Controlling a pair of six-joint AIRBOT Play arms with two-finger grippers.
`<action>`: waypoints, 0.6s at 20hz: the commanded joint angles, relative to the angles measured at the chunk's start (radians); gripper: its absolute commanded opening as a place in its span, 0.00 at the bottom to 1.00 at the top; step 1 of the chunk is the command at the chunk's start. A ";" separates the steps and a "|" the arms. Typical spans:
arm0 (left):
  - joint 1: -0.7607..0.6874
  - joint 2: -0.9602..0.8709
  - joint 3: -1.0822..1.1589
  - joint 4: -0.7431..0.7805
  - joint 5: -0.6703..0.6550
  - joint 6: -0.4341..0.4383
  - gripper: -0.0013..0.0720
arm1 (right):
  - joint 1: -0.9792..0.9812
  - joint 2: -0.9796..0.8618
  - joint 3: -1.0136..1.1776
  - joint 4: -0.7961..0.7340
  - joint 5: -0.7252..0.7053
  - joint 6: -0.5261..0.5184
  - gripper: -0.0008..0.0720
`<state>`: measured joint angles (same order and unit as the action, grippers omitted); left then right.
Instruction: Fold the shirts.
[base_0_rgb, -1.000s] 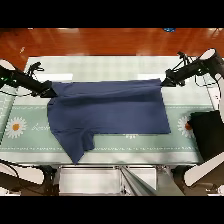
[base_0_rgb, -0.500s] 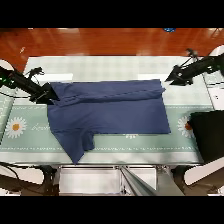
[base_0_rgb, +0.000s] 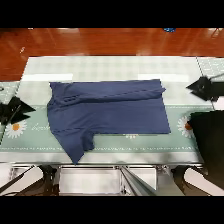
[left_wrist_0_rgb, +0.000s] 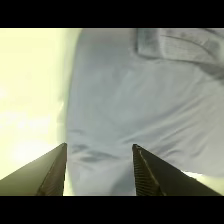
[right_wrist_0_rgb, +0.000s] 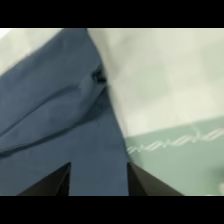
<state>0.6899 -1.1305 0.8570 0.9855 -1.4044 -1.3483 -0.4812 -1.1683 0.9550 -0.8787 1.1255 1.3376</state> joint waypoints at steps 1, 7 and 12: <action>0.119 0.155 -0.230 -0.093 0.048 0.023 0.71 | -0.021 0.167 -0.309 0.245 -0.129 -0.099 0.58; 0.051 0.178 -0.393 0.118 0.075 0.021 0.71 | -0.021 0.201 -0.369 0.360 -0.044 -0.208 0.58; 0.035 0.176 -0.471 -0.047 0.123 0.095 0.71 | -0.021 0.201 -0.369 0.354 -0.026 -0.217 0.58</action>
<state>0.7361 -0.9569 0.4309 0.9997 -1.3151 -1.2873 -0.5011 -0.9718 0.5941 -0.5404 1.0859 1.1374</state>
